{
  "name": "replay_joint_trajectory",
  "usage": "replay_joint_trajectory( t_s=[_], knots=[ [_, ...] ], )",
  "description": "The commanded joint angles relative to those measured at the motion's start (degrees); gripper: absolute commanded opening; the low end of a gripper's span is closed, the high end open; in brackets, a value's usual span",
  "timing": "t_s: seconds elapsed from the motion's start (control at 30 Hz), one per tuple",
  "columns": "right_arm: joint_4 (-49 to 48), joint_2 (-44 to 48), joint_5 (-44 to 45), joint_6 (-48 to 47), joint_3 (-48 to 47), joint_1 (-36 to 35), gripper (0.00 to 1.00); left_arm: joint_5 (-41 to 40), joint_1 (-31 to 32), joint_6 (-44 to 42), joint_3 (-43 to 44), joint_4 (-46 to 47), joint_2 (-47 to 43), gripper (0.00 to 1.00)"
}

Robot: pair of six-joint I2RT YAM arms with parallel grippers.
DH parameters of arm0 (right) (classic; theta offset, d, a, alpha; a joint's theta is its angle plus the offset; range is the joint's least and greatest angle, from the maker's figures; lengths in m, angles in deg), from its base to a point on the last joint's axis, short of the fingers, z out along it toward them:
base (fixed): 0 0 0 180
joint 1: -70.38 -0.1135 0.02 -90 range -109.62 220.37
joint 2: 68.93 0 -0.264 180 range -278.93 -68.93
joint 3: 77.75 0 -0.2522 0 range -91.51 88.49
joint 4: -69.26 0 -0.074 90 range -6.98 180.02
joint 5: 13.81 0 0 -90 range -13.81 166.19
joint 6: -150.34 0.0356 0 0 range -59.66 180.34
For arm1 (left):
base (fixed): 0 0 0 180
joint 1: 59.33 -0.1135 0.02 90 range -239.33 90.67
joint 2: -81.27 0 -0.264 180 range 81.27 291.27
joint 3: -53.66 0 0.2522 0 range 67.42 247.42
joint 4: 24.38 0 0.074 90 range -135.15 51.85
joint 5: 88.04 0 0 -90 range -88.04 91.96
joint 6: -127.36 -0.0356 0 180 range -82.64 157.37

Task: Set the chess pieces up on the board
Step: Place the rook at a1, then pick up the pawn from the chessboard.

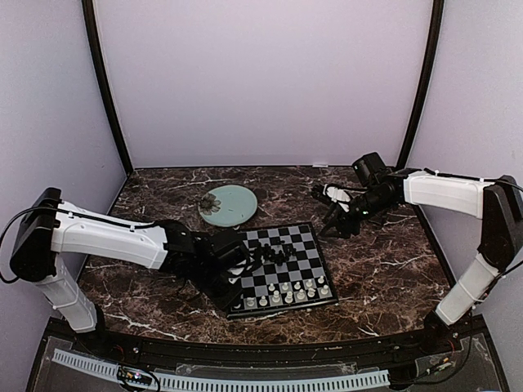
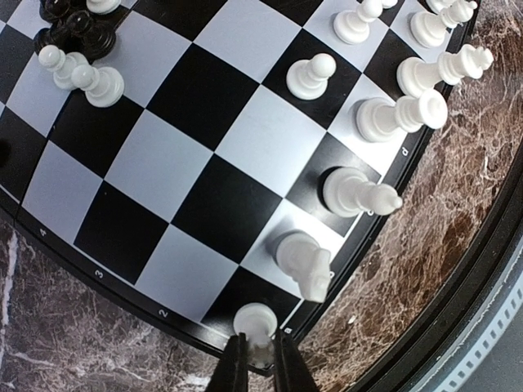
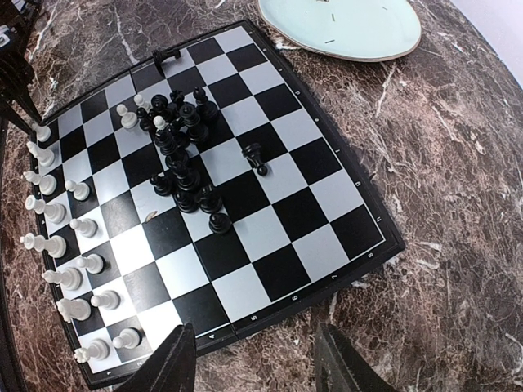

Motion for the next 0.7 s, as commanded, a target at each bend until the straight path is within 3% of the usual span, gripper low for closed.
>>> replay_joint_trajectory(
  t_s=[0.0, 0.2, 0.43, 0.67],
  knots=[
    [-0.38, 1.1, -0.06, -0.47, 0.6, -0.28, 0.51, -0.61, 0.07, -0.45, 0.45, -0.9, 0.37, 0.14],
    [-0.4, 1.31, 0.02, -0.48, 0.68, -0.28, 0.51, -1.04, 0.07, -1.62, 1.86, -3.27, -1.57, 0.32],
    [-0.38, 1.07, -0.06, -0.47, 0.6, -0.3, 0.51, -5.79, -0.98, -5.78, 8.11, -6.46, -4.43, 0.39],
    [-0.44, 1.0, 0.45, -0.55, 0.73, -0.29, 0.51, -4.11, -9.17, -2.73, 13.28, -1.74, -0.23, 0.29]
  ],
)
